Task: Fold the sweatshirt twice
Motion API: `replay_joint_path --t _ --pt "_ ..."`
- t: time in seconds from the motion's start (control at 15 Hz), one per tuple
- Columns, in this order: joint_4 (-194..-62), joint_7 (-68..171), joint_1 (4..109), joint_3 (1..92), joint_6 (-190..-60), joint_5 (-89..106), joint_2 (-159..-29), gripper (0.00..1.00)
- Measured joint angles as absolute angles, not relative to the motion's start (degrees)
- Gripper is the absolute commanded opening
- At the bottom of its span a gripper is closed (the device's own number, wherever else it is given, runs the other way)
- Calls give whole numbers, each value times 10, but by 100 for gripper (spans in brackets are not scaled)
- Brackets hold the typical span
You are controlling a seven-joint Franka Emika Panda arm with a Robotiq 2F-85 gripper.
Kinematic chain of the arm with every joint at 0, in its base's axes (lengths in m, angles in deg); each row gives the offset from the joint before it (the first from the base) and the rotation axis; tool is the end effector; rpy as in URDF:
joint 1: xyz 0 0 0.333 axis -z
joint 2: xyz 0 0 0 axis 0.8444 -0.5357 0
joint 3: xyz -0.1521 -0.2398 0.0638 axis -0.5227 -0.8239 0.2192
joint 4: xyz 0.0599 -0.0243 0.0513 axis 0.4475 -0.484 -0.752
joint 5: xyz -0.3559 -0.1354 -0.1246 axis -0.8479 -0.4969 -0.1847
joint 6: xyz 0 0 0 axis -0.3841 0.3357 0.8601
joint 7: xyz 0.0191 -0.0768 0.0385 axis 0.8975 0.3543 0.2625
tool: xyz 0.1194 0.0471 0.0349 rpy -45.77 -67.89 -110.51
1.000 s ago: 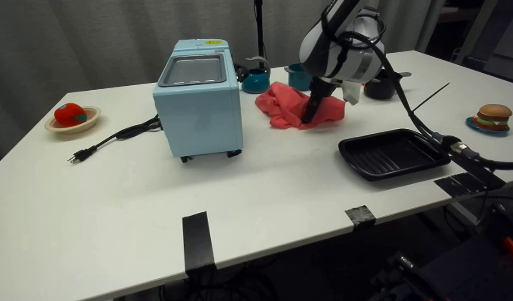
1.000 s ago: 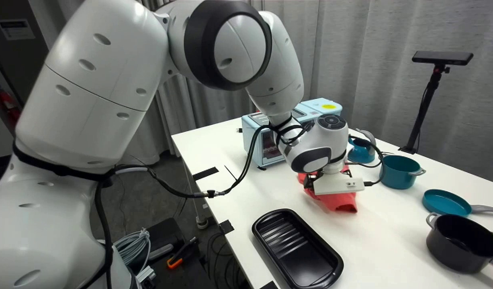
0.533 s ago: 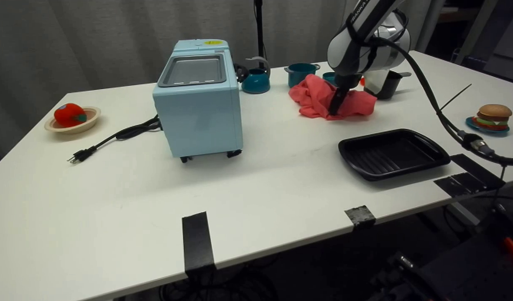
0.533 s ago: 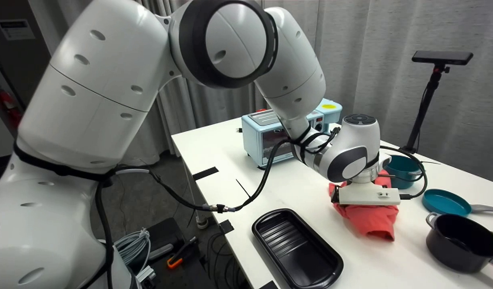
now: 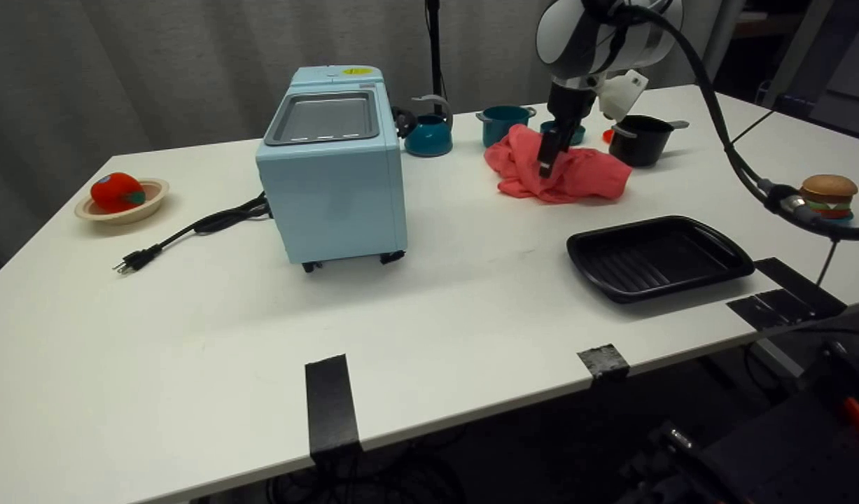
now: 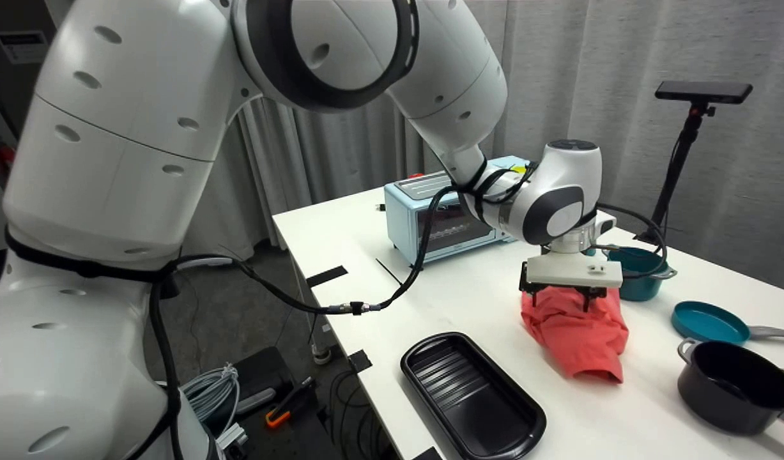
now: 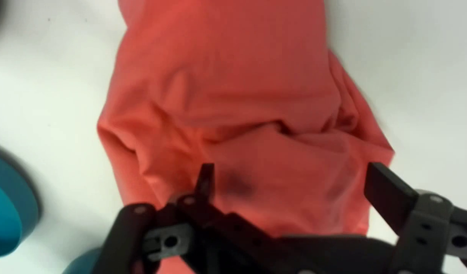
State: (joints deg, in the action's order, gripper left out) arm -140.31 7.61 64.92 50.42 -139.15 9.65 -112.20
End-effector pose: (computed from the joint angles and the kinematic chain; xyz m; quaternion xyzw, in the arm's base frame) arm 0.6548 -0.0839 0.1633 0.9553 0.2840 0.0725 0.0395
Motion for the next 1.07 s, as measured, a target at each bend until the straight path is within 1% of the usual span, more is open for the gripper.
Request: replay_joint_path --t 0.53,1.07 --pt "-1436 82 649 514 -1376 96 -1014 100" --pt "-1490 82 662 511 -1363 96 -953 100"
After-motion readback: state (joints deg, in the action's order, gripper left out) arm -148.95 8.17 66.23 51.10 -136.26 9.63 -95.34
